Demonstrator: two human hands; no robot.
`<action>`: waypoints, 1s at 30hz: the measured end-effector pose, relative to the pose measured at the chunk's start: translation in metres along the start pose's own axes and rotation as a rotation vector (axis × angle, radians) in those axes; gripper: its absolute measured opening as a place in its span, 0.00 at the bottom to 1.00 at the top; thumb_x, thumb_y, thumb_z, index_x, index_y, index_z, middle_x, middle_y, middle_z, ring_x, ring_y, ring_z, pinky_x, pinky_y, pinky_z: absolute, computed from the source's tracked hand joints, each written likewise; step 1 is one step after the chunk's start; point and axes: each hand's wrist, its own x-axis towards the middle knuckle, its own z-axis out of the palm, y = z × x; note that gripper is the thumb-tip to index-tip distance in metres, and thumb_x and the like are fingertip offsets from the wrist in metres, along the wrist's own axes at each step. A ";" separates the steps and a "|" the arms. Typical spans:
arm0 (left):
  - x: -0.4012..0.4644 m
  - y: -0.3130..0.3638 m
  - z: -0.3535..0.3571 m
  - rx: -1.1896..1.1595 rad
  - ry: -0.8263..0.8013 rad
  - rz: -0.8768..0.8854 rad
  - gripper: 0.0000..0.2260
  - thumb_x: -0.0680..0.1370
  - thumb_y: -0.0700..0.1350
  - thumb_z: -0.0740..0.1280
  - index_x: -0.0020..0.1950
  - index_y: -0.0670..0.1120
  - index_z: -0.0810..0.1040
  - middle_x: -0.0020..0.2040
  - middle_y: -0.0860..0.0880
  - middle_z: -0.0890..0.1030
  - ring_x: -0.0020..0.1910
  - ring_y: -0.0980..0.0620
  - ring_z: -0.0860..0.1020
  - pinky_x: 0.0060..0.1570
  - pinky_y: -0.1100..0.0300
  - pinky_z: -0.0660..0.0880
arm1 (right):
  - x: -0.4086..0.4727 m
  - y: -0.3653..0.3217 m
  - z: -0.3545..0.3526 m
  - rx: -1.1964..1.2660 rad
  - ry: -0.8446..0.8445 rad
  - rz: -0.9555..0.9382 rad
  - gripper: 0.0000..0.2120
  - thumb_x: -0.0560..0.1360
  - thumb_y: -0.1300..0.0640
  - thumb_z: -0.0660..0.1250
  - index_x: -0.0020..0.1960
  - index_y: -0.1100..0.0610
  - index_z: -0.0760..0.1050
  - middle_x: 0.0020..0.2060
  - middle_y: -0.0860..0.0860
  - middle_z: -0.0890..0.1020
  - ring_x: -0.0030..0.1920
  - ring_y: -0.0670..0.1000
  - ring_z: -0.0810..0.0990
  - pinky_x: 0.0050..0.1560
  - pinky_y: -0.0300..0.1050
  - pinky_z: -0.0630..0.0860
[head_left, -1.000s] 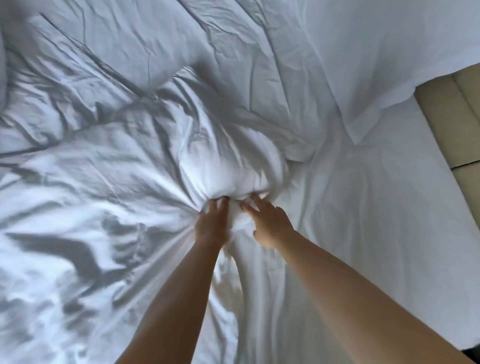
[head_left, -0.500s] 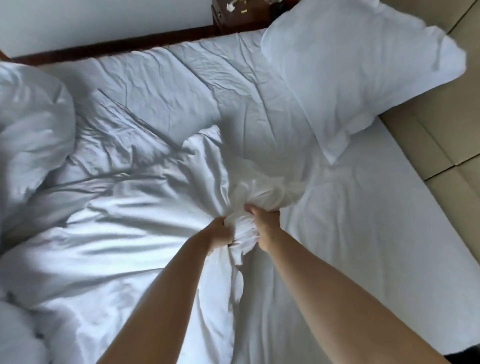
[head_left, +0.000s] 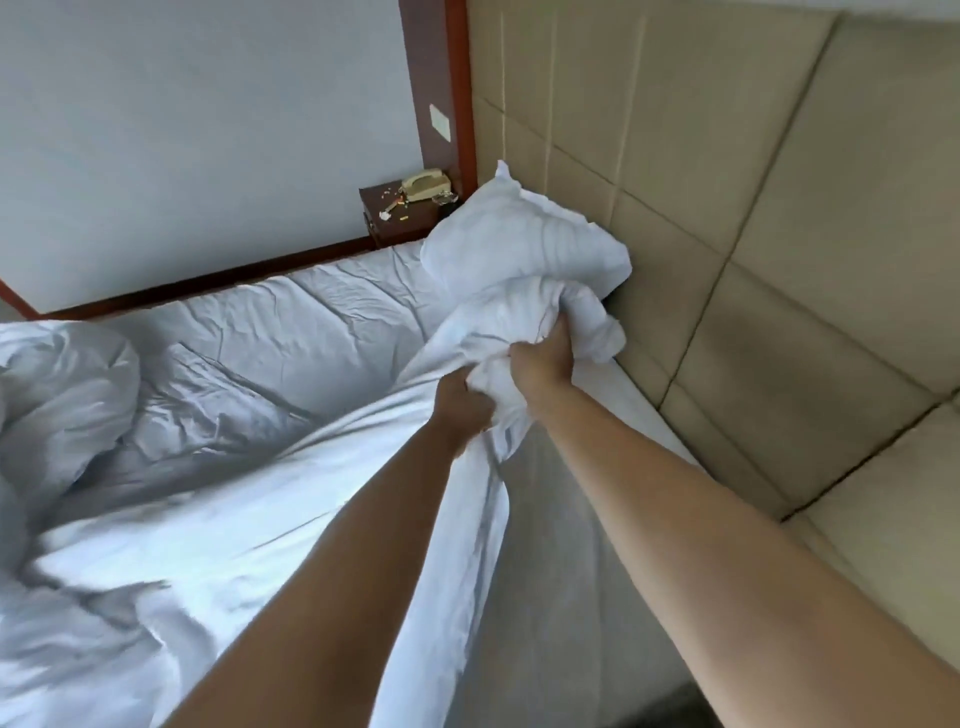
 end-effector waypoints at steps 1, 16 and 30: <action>-0.003 0.017 0.015 -0.024 0.002 0.077 0.21 0.64 0.34 0.62 0.55 0.32 0.77 0.49 0.35 0.81 0.41 0.50 0.80 0.41 0.62 0.76 | 0.003 -0.012 -0.024 -0.015 0.037 -0.027 0.26 0.77 0.67 0.60 0.73 0.57 0.60 0.66 0.54 0.72 0.65 0.53 0.72 0.60 0.33 0.67; -0.026 0.129 0.181 -0.234 -0.175 0.226 0.20 0.68 0.29 0.60 0.59 0.38 0.74 0.49 0.47 0.78 0.47 0.51 0.76 0.39 0.69 0.75 | 0.031 -0.052 -0.215 -0.050 0.355 -0.282 0.23 0.78 0.61 0.58 0.72 0.50 0.65 0.64 0.47 0.75 0.61 0.47 0.73 0.57 0.37 0.67; -0.018 0.027 0.233 -0.002 -0.355 0.032 0.34 0.56 0.35 0.59 0.63 0.37 0.73 0.56 0.39 0.79 0.54 0.42 0.79 0.31 0.66 0.75 | 0.016 0.046 -0.223 -0.245 0.174 -0.149 0.22 0.80 0.62 0.57 0.73 0.58 0.61 0.67 0.54 0.71 0.67 0.53 0.71 0.68 0.43 0.66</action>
